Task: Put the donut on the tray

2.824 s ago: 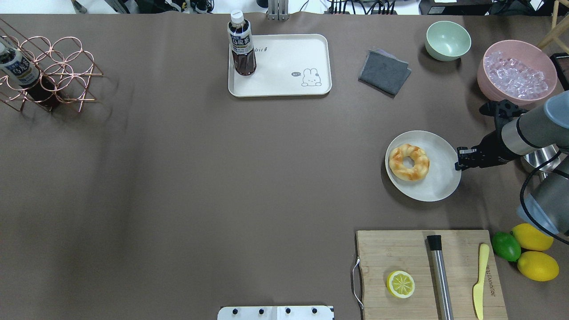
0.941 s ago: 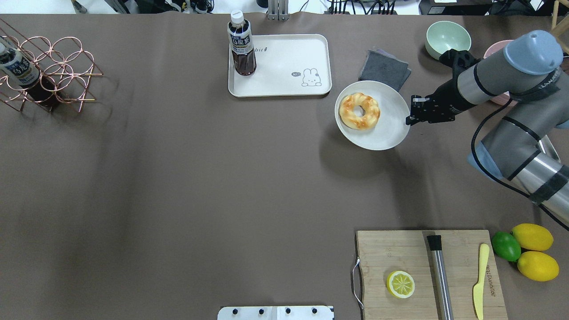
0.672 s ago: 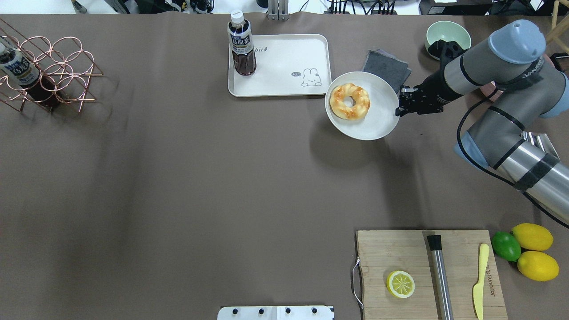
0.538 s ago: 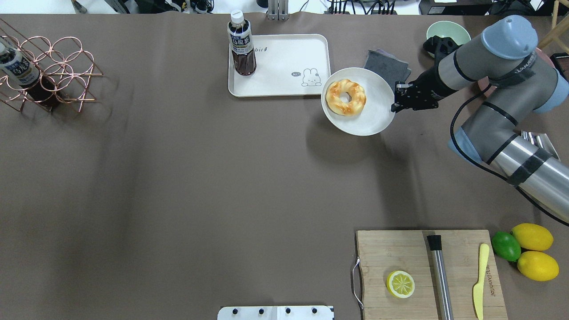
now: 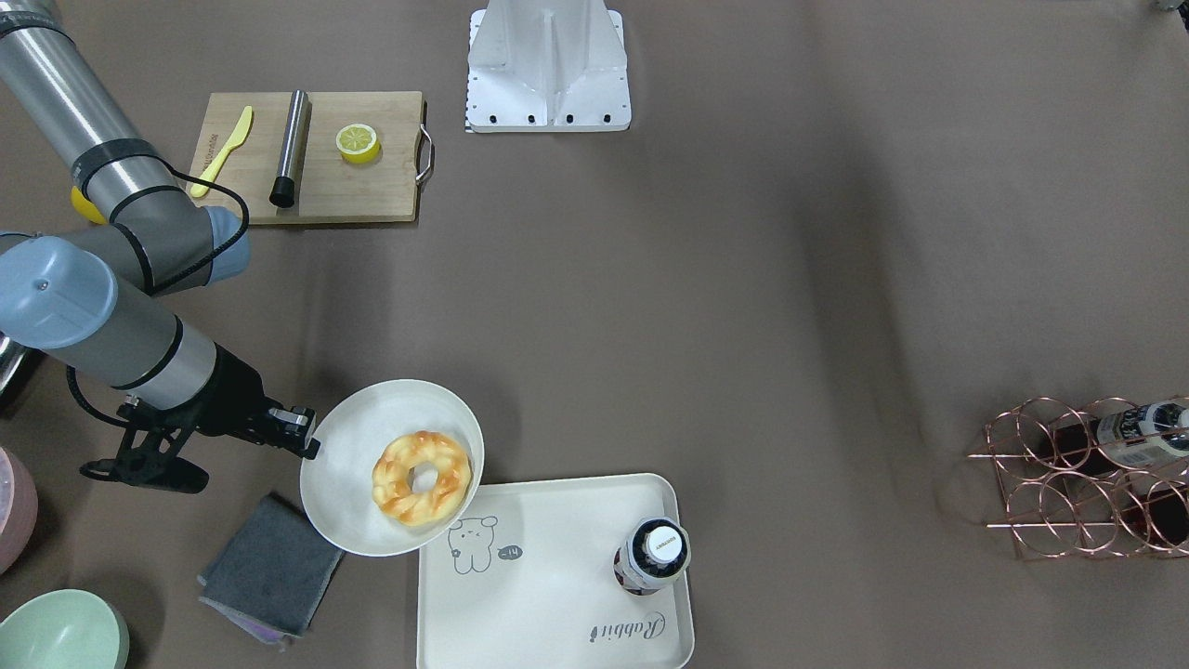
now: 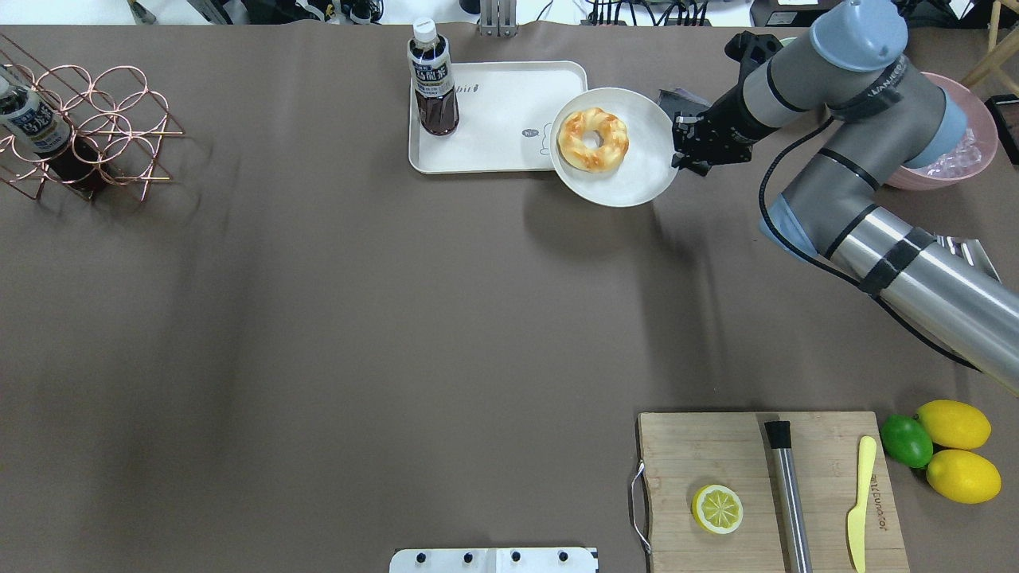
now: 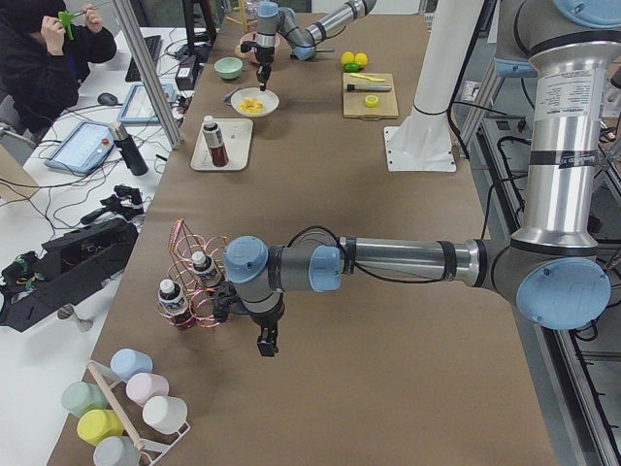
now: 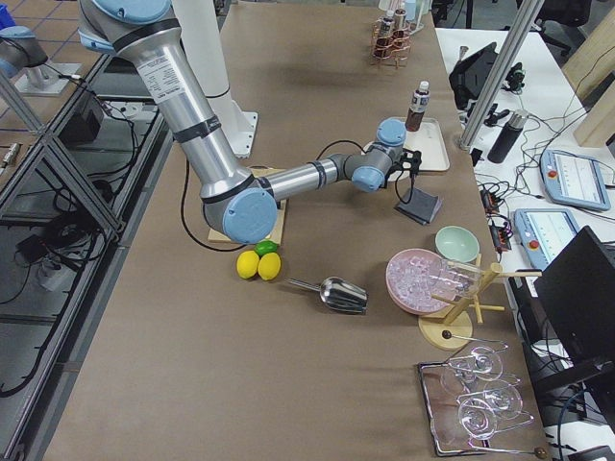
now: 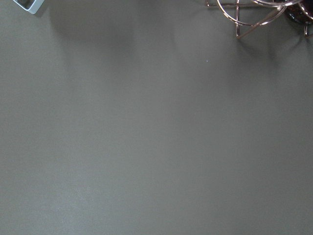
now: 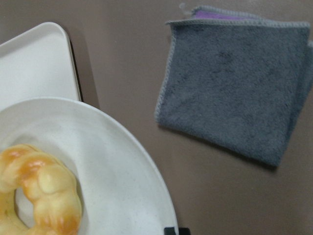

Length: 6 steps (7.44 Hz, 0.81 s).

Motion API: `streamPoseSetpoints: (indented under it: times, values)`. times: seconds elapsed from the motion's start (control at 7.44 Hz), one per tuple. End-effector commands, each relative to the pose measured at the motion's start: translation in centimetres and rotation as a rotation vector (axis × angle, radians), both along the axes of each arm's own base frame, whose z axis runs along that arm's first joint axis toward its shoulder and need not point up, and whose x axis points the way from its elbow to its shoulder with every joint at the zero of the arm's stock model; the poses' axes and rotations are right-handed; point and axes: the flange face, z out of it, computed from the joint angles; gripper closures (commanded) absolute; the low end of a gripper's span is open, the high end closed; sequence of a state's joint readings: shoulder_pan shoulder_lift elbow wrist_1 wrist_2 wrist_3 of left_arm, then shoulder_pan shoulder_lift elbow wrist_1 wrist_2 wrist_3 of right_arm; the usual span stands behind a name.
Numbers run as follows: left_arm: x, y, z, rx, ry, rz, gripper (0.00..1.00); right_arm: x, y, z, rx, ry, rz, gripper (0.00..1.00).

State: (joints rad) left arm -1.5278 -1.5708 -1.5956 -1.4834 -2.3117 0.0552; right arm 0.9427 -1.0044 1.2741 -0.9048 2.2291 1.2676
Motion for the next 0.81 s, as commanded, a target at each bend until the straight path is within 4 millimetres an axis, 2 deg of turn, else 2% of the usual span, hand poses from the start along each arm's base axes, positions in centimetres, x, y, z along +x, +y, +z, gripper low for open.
streamPoseSetpoints:
  times: [0.0, 0.13, 0.4, 0.67]
  values:
    - [0.0, -0.1, -0.2, 0.002, 0.000, -0.002, 0.02, -2.3, -3.9, -5.8, -0.063, 0.071, 0.023, 1.00]
    - [0.0, -0.3, -0.4, 0.007, 0.000, -0.002, 0.02, -3.3, -5.3, -6.9, -0.083, 0.086, 0.037, 1.00]
    - [0.0, -0.9, -1.0, 0.018, 0.001, -0.002, 0.02, -4.6, -6.9, -7.3, -0.107, 0.111, 0.033, 1.00]
    - [0.1, -1.6, -1.7, 0.031, 0.001, -0.002, 0.02, -7.4, -9.3, -7.9, -0.099, 0.131, 0.042, 1.00]
